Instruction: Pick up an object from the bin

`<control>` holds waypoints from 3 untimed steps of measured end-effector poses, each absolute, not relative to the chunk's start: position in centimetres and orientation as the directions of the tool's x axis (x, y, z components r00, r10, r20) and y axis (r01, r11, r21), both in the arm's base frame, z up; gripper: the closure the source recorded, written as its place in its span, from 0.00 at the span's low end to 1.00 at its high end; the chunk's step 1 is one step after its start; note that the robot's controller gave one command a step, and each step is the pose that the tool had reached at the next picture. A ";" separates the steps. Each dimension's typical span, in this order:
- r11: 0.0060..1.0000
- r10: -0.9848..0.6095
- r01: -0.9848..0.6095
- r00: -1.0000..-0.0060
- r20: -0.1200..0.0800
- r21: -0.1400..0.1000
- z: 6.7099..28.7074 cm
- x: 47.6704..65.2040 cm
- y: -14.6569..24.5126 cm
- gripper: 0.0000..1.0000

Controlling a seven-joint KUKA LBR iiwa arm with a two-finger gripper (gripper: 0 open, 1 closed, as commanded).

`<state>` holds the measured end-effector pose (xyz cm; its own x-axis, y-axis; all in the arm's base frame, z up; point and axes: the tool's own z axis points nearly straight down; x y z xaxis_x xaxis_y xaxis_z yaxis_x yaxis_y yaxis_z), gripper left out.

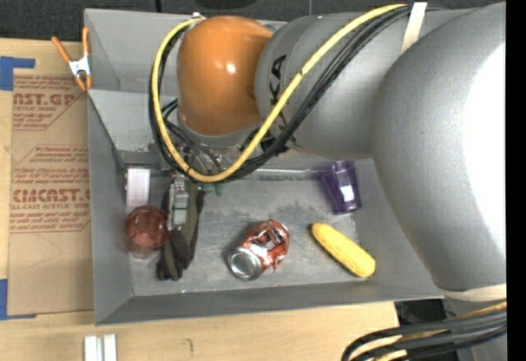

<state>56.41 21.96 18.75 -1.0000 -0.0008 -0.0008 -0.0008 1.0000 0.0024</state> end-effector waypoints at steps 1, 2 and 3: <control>1.000 -0.001 -0.001 -1.000 -0.001 0.002 18.8 56.4 22.0 0.00; 1.000 -0.027 -0.027 -1.000 -0.008 0.003 14.2 54.3 19.5 0.00; 0.978 -0.209 -0.209 -0.978 -0.002 0.001 9.7 54.6 17.3 0.00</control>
Offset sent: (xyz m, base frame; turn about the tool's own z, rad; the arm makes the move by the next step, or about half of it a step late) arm -0.0545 -0.0635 -0.1175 -0.0570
